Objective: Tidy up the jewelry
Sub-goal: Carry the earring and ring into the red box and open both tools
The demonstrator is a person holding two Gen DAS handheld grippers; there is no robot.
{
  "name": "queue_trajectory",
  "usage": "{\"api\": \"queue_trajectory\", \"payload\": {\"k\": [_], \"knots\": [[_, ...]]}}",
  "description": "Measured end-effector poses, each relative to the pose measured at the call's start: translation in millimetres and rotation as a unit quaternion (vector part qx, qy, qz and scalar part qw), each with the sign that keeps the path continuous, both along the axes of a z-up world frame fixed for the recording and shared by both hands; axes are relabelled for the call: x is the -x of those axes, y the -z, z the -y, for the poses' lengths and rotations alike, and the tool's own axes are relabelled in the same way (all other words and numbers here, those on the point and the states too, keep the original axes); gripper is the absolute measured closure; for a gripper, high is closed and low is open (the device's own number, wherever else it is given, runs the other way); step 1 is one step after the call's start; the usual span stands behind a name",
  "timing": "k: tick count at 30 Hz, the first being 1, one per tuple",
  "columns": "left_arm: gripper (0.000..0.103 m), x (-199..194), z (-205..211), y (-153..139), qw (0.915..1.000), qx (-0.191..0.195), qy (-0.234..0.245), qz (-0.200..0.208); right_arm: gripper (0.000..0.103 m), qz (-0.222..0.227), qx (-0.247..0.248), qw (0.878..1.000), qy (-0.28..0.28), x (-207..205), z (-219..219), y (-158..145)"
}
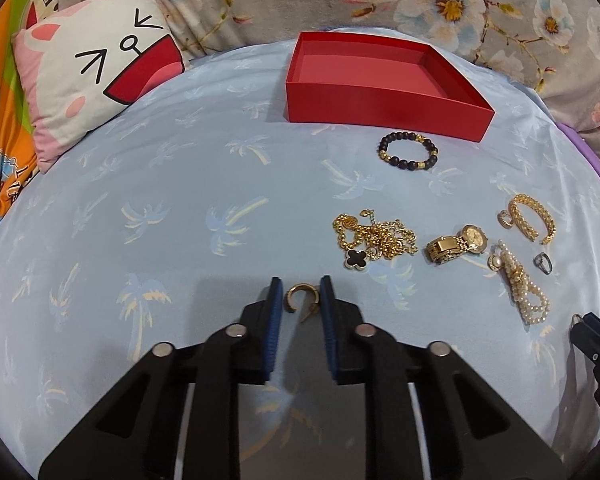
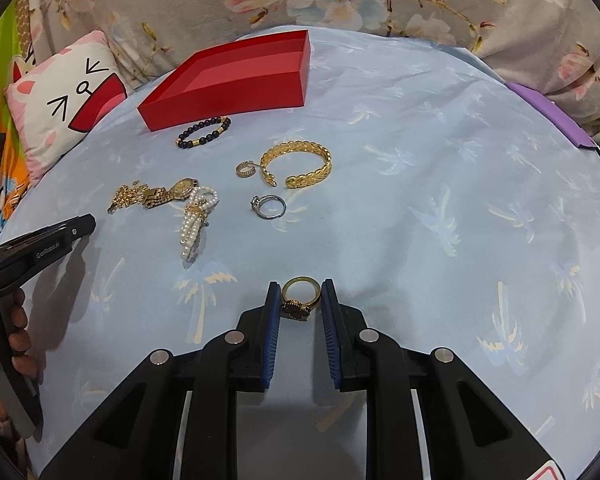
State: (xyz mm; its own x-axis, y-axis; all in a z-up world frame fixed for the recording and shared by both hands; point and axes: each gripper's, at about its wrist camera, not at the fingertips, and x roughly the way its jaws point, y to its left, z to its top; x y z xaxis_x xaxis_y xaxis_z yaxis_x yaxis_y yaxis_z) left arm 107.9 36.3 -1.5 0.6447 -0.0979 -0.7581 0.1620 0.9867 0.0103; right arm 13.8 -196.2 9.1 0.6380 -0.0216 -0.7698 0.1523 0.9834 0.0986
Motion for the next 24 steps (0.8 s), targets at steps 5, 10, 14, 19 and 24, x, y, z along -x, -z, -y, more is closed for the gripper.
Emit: {"api": "queue_trajectory", "payload": {"k": [5, 10, 14, 19, 24], "knots": [[0.087, 4, -3, -2, 0.9999, 0.013, 0.006, -0.002, 0.084, 0.000, 0.002, 1.000, 0.001, -1, 1, -1], [0.087, 12, -8, -8, 0.9997, 0.023, 0.009, 0.004, 0.084, 0.002, -0.001, 1.000, 0.004, -1, 2, -2], [0.087, 17, -13, -13, 0.9995, 0.028, 0.010, 0.007, 0.084, 0.005, -0.002, 1.000, 0.000, 0, 2, -6], [0.087, 22, -19, -24, 0.9991, 0.037, 0.014, 0.011, 0.084, 0.005, -0.014, 1.000, -0.018, 1, 3, -18], [0.087, 15, -24, -52, 0.9977, 0.050, 0.032, 0.033, 0.084, 0.003, -0.027, 0.999, -0.046, -8, 13, -44]]}}
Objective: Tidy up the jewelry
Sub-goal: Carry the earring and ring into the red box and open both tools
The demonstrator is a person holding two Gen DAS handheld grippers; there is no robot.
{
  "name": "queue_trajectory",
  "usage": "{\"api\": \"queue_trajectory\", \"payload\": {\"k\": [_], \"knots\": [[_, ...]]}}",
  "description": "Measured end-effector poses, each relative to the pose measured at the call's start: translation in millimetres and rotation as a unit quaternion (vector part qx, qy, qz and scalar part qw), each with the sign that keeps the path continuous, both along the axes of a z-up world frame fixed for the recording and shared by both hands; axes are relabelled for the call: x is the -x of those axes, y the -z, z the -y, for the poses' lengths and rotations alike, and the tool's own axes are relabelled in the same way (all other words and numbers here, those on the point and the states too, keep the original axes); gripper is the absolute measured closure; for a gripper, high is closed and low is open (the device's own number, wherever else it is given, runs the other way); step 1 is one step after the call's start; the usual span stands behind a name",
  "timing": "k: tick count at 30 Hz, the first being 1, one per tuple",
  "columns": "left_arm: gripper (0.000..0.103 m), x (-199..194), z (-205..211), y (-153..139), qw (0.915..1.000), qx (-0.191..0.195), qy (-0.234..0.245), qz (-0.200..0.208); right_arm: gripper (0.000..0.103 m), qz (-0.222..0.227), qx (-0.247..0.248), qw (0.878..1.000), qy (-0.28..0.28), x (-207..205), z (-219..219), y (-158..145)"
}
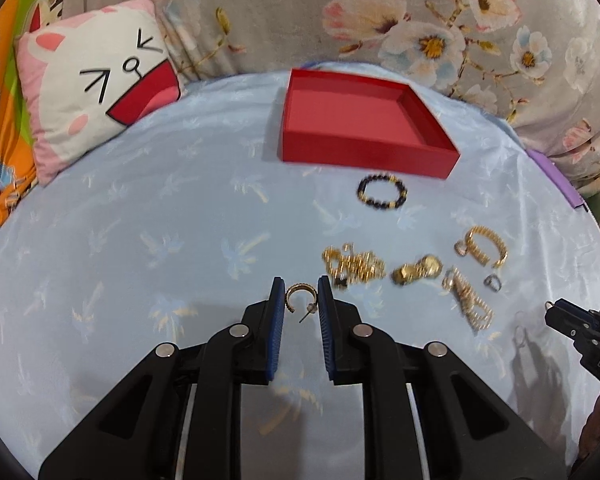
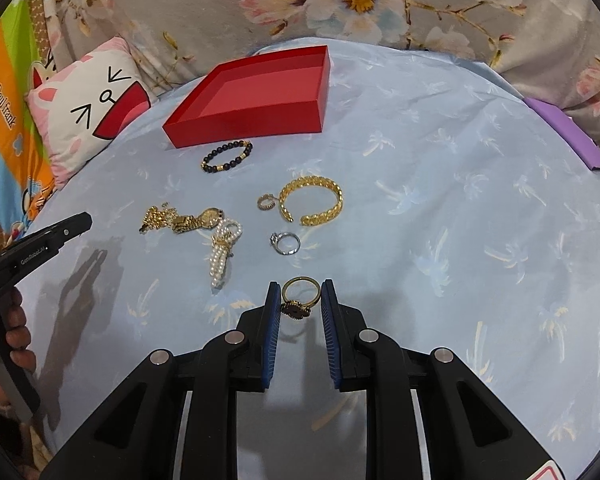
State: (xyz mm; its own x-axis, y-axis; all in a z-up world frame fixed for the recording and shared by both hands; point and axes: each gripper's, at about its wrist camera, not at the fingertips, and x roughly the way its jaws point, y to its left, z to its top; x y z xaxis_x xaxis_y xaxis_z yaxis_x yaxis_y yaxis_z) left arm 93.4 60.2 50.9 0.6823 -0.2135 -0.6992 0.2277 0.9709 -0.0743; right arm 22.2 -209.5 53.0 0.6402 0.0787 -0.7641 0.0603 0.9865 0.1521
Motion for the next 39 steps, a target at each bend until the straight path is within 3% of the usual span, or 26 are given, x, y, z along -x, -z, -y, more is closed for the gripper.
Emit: {"api": "queue_trajectory", "payload": {"k": [6, 14, 20, 24, 29, 33, 39], "knots": [[0.087, -35, 7, -35, 0.9992, 0.020, 0.016, 0.032, 0.084, 0.026, -0.013, 0.999, -0.031, -45, 11, -37], [0.087, -121, 38, -63, 0.9972, 0.016, 0.008, 0.073, 0.084, 0.078, -0.005, 0.996, -0.048, -153, 3, -74], [0.087, -185, 65, -56, 0.9970, -0.007, -0.001, 0.078, 0.084, 0.059, -0.014, 0.997, -0.048, -231, -6, -55], [0.087, -217, 78, -36, 0.9985, -0.009, -0.003, 0.053, 0.084, 0.020, -0.025, 0.998, -0.049, -270, -7, -27], [0.087, -241, 89, -7, 0.9997, -0.014, 0.003, 0.020, 0.083, 0.002, -0.022, 0.999, -0.037, -290, 0, -5], [0.086, -247, 93, 7, 0.9998, -0.022, 0.000, 0.002, 0.061, 0.003, -0.026, 0.999, -0.035, -293, 7, 2], [0.078, -248, 91, 15, 0.9996, -0.024, -0.012, -0.006, 0.064, 0.008, -0.009, 0.999, -0.048, -294, 5, 4]]}}
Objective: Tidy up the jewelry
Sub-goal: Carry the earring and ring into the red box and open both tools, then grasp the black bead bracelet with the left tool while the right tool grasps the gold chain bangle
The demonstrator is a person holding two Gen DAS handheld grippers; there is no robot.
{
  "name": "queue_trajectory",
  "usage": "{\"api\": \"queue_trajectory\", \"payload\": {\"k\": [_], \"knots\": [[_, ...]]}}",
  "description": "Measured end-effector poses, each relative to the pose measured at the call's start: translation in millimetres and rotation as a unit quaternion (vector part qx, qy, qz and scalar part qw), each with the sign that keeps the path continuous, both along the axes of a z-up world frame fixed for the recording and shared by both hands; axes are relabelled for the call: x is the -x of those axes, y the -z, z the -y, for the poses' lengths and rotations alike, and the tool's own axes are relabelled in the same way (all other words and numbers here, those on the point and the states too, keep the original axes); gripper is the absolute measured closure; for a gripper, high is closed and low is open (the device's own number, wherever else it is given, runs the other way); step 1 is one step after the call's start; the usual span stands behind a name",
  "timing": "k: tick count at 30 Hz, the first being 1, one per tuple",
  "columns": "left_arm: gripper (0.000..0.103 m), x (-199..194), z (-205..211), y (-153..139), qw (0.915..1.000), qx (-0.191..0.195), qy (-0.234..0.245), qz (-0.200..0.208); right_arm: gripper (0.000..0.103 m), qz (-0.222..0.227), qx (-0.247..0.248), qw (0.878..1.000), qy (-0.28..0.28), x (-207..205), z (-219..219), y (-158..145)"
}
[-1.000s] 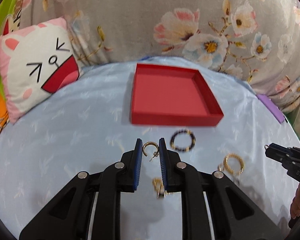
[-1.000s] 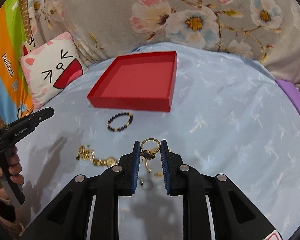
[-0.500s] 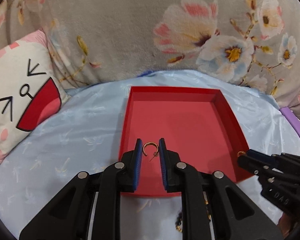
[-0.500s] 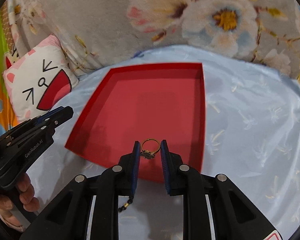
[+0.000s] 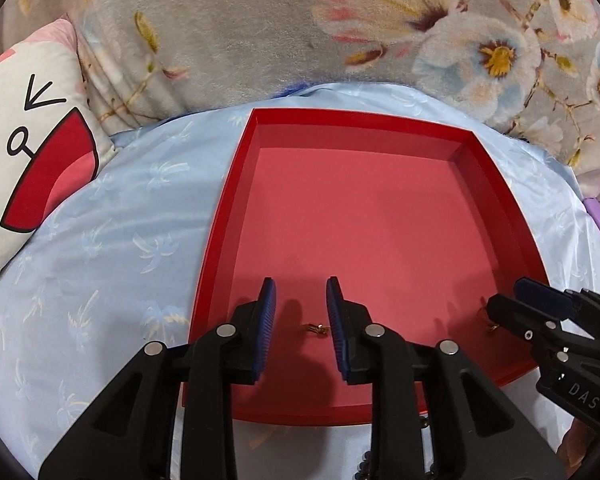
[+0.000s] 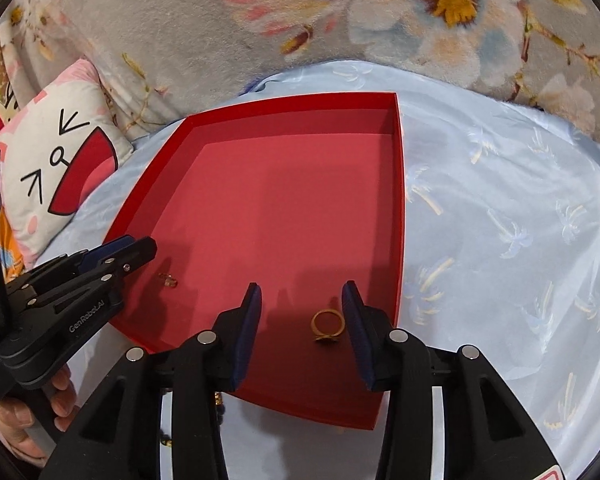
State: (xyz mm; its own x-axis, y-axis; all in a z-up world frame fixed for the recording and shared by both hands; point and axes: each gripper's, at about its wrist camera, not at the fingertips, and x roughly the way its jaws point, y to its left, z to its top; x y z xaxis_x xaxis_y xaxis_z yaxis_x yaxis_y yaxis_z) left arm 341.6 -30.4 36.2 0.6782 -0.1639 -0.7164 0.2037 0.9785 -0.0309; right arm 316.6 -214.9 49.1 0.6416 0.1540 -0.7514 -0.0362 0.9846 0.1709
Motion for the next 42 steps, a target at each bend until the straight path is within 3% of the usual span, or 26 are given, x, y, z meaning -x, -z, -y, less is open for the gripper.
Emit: {"api": "queue_trajectory", "payload": {"k": [11, 17, 21, 23, 25, 31, 35, 42], "knots": [[0.069, 9, 2, 10, 0.9999, -0.004, 0.006, -0.014, 0.066, 0.020, 0.064, 0.998, 0.013, -10, 7, 1], [0.069, 16, 5, 11, 0.9998, -0.007, 0.002, -0.016, 0.063, 0.019, 0.050, 0.998, 0.021, -4, 9, -6], [0.066, 28, -3, -7, 1.0000, 0.006, 0.002, 0.005, 0.060, 0.041, 0.040, 0.998, 0.012, 27, 9, -27], [0.052, 38, -8, -16, 0.9998, 0.011, 0.002, 0.017, 0.055, 0.048, 0.043, 0.998, 0.005, 50, 10, -37], [0.045, 53, -14, -25, 0.9994, 0.013, 0.002, 0.032, 0.053, 0.046, 0.048, 0.998, -0.002, 70, 11, -40], [0.042, 97, -27, -31, 0.9988, 0.001, 0.010, 0.048, 0.053, 0.024, 0.082, 0.996, 0.003, 133, 19, -28], [0.042, 119, -27, -20, 0.9993, 0.000, 0.018, 0.034, 0.053, -0.004, 0.066, 0.998, 0.003, 158, 23, -12], [0.042, 119, -13, 10, 0.9996, -0.021, 0.016, 0.002, 0.059, -0.020, 0.071, 0.997, 0.011, 174, 18, 11]]}}
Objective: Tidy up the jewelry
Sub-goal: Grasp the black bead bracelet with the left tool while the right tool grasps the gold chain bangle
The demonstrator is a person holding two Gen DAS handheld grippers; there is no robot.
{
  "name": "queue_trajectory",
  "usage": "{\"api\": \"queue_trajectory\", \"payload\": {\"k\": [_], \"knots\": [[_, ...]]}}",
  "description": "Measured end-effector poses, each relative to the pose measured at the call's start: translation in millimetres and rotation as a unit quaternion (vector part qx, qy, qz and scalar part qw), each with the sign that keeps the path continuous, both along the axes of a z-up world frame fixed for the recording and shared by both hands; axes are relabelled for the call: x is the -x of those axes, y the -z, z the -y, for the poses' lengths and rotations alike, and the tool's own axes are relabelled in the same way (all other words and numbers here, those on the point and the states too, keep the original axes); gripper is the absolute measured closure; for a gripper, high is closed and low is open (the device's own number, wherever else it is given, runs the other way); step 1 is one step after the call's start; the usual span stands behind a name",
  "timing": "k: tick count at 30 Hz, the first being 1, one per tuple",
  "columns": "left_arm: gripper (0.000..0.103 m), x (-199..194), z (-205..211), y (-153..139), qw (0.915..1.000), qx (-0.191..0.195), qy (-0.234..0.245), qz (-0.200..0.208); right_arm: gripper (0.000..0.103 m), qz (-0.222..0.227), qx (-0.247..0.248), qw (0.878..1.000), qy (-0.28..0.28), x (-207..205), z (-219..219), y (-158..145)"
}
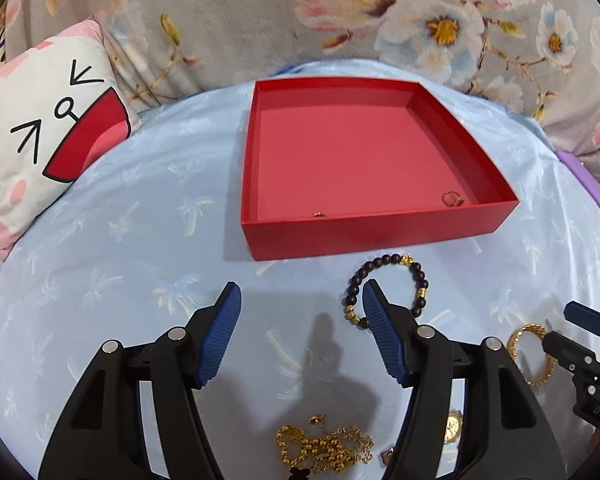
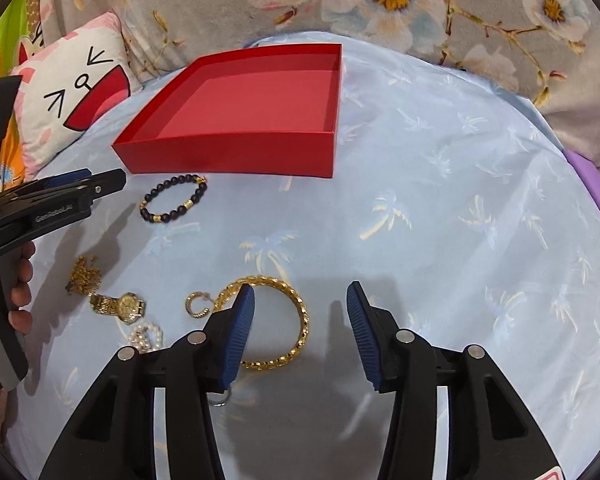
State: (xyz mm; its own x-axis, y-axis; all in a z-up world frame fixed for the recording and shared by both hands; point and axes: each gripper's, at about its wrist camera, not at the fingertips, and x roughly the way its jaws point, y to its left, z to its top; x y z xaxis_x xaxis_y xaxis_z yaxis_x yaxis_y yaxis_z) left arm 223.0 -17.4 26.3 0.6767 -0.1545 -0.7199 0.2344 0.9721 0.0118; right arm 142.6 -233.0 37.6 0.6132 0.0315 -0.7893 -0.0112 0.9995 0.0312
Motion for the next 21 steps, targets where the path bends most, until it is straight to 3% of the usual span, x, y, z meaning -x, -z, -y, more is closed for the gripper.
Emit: {"api": "queue_trajectory", "payload": {"k": [7, 13, 15, 19, 21], "knots": [[0.048, -21, 10, 25, 0.9989, 0.006, -0.010, -0.045, 0.074, -0.009, -0.005, 1.000, 0.000, -1, 0, 12], [0.052, -20, 20, 29, 0.9993, -0.007, 0.002, -0.037, 0.080, -0.015, -0.006, 1.000, -0.002, -3, 0, 18], [0.060, -20, 21, 29, 0.9993, -0.007, 0.005, -0.035, 0.084, -0.014, -0.006, 1.000, -0.005, -3, 0, 19], [0.092, -18, 23, 28, 0.9993, -0.004, 0.016, -0.034, 0.094, -0.012, -0.003, 1.000, -0.011, -3, -5, 20], [0.094, -17, 22, 27, 0.9991, 0.003, 0.022, -0.036, 0.099, -0.012, -0.005, 1.000, -0.015, -3, -6, 20]]}}
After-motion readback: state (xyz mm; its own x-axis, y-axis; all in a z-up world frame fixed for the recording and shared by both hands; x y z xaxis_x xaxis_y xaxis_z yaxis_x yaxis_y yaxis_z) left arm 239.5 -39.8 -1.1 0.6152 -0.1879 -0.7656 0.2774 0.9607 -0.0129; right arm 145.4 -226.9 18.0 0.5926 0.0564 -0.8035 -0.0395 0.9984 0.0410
